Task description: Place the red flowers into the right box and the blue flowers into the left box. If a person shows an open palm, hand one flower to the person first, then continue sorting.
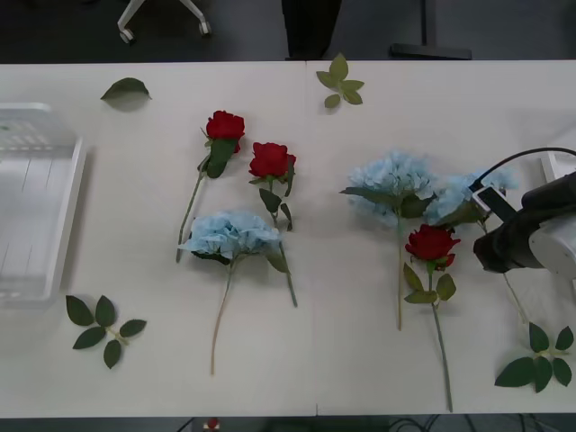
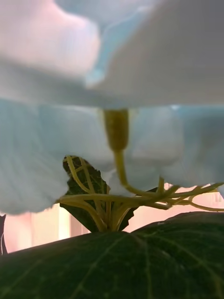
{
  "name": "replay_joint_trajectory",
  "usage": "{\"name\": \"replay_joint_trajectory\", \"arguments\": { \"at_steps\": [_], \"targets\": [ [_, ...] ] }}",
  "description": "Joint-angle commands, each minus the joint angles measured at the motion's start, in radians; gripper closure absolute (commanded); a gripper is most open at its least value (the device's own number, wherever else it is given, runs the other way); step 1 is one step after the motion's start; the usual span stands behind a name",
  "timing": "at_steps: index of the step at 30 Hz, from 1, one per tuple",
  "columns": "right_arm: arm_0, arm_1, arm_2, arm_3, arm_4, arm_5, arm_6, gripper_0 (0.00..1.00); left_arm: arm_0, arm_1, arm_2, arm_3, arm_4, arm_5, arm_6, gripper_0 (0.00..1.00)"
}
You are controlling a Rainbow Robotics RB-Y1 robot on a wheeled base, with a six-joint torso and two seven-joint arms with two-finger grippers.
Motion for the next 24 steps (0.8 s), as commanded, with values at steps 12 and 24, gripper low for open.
{"name": "replay_joint_trajectory", "arguments": {
  "at_steps": [12, 24],
  "targets": [
    [-0.032, -0.010, -0.182, -0.090, -0.158, -0.030, -0.025, 1.00, -0.007, -0.084, 0.004, 0.007, -0.091, -0.021, 0.032, 1.00],
    [-0.052, -0.004, -0.403, -0.231, -0.451, -0.097, 0.190, 1.00, -0.004, -0.082, 0.004, 0.005, -0.086, -0.016, 0.016, 0.36]
  ]
}}
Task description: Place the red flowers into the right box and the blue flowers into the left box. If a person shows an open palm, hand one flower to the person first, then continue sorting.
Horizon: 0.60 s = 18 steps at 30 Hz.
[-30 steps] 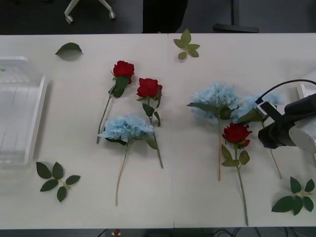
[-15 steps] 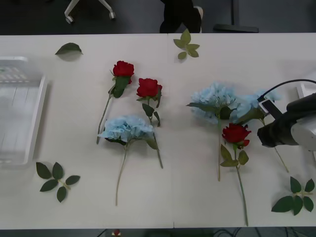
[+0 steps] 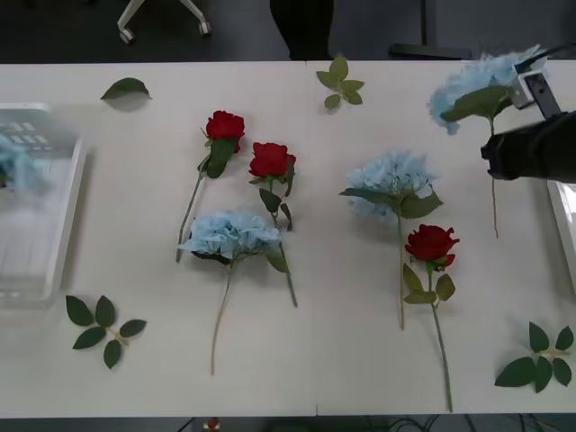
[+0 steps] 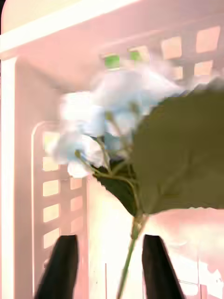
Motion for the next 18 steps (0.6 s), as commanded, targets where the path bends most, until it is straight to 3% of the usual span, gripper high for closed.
{"name": "replay_joint_trajectory", "arguments": {
  "at_steps": [1, 5, 9, 16, 18],
  "targets": [
    [-0.046, 0.001, 0.006, -0.080, -0.088, -0.096, 0.094, 1.00, -0.013, 0.021, 0.004, -0.014, 0.002, 0.001, 0.015, 0.29],
    [-0.094, 0.049, 0.006, -0.112, -0.183, -0.139, 0.180, 1.00, -0.017, 0.032, 0.007, -0.026, 0.081, 0.032, 0.001, 0.17],
    [-0.173, 0.116, 0.009, -0.088, -0.372, -0.140, 0.300, 1.00, -0.019, 0.049, 0.030, -0.138, 0.170, 0.158, -0.014, 0.14],
    [-0.305, 0.231, 0.058, -0.056, -0.533, -0.139, 0.518, 1.00, -0.028, 0.049, 0.044, -0.365, 0.364, 0.333, -0.031, 0.13],
    [-0.334, 0.259, 0.069, -0.053, -0.550, -0.139, 0.570, 1.00, -0.025, 0.049, 0.046, -0.399, 0.443, 0.351, -0.039, 0.07]
  ]
}}
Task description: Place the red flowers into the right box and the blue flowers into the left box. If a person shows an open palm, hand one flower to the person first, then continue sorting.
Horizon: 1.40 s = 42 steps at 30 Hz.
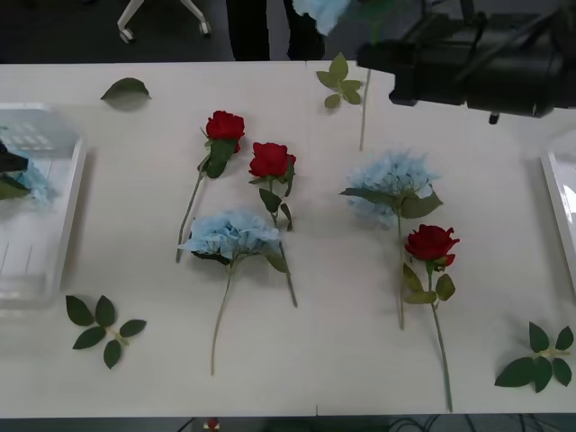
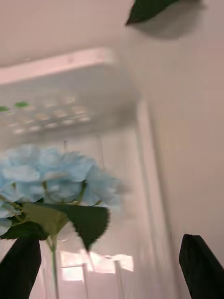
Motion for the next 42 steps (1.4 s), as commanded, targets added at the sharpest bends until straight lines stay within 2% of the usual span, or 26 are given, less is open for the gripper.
{"name": "replay_joint_trajectory", "arguments": {
  "at_steps": [1, 4, 13, 21, 25, 35, 42],
  "targets": [
    [-0.085, 0.044, 0.020, -0.002, -0.032, -0.011, 0.125, 1.00, -0.022, 0.047, 0.014, -0.098, 0.145, 0.039, -0.043, 0.05],
    [-0.134, 0.084, 0.057, 0.003, -0.052, -0.011, 0.184, 1.00, 0.000, 0.048, 0.029, -0.121, 0.365, 0.042, -0.124, 0.00],
    [-0.232, 0.166, 0.138, 0.083, -0.195, -0.014, 0.291, 1.00, 0.112, 0.047, -0.004, -0.123, 0.893, 0.025, -0.515, 0.00],
    [-0.291, 0.218, 0.166, 0.126, -0.239, -0.014, 0.313, 1.00, 0.219, 0.031, -0.101, -0.123, 1.209, -0.035, -0.874, 0.00],
    [-0.314, 0.225, 0.207, 0.129, -0.307, -0.013, 0.319, 1.00, 0.262, -0.004, -0.144, -0.126, 1.362, -0.084, -0.890, 0.00],
    [-0.327, 0.236, 0.255, 0.132, -0.359, -0.008, 0.334, 1.00, 0.209, -0.182, -0.193, -0.130, 1.462, -0.226, -0.890, 0.00],
    [-0.334, 0.242, 0.282, 0.132, -0.377, -0.010, 0.336, 1.00, 0.166, -0.226, -0.230, -0.178, 1.467, -0.349, -0.890, 0.00]
  ]
}}
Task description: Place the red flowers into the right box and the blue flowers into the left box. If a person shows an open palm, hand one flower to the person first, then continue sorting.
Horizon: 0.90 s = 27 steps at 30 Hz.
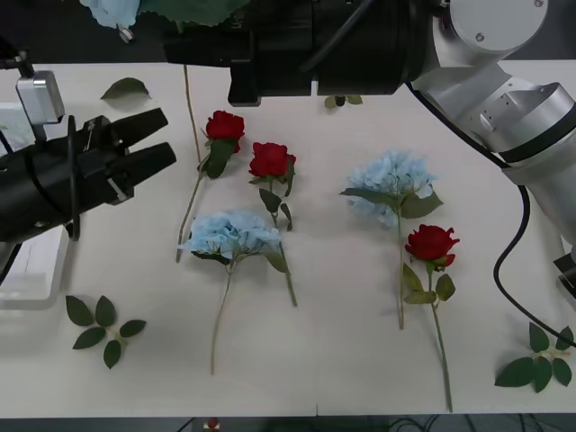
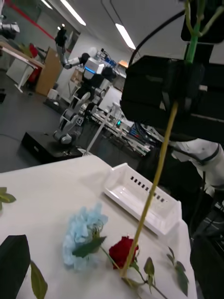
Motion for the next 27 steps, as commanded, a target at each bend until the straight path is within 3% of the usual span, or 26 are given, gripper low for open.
{"name": "replay_joint_trajectory", "arguments": {
  "at_steps": [1, 11, 12, 14, 15, 16, 18, 20, 21, 24, 27],
  "targets": [
    [-0.036, 0.016, 0.008, -0.013, -0.018, -0.002, 0.032, 1.00, -0.040, -0.005, -0.036, -0.069, 0.012, -0.069, 0.007, 0.00],
    [-0.036, 0.022, 0.014, -0.013, -0.023, -0.002, 0.032, 1.00, -0.095, -0.078, -0.101, -0.075, -0.071, -0.114, 0.007, 0.00],
    [-0.036, 0.022, 0.015, -0.013, -0.026, -0.002, 0.033, 1.00, -0.096, -0.080, -0.108, -0.075, -0.077, -0.121, 0.007, 0.09],
    [-0.036, 0.022, 0.017, -0.013, -0.028, -0.002, 0.032, 1.00, -0.101, -0.085, -0.122, -0.075, -0.091, -0.134, 0.007, 0.58],
    [-0.036, 0.022, 0.017, -0.013, -0.029, -0.002, 0.032, 1.00, -0.101, -0.088, -0.125, -0.075, -0.100, -0.138, 0.007, 0.89],
    [-0.036, 0.022, 0.017, -0.013, -0.029, -0.002, 0.033, 1.00, -0.103, -0.088, -0.128, -0.075, -0.108, -0.138, 0.007, 1.00],
    [-0.036, 0.022, 0.015, -0.013, -0.029, -0.002, 0.032, 0.99, -0.103, -0.088, -0.130, -0.075, -0.113, -0.137, 0.007, 1.00],
    [-0.035, 0.022, 0.015, -0.013, -0.029, -0.004, 0.033, 0.80, -0.103, -0.088, -0.131, -0.075, -0.113, -0.132, 0.007, 1.00],
    [-0.035, 0.022, 0.015, -0.013, -0.029, -0.004, 0.033, 0.56, -0.101, -0.088, -0.131, -0.075, -0.113, -0.129, 0.007, 1.00],
    [-0.035, 0.019, 0.015, -0.013, -0.029, -0.010, 0.040, 0.20, -0.099, -0.088, -0.131, -0.075, -0.116, -0.132, 0.007, 1.00],
    [-0.035, 0.016, 0.017, -0.013, -0.029, -0.016, 0.046, 0.09, -0.099, -0.086, -0.131, -0.075, -0.119, -0.132, 0.007, 1.00]
  ]
}}
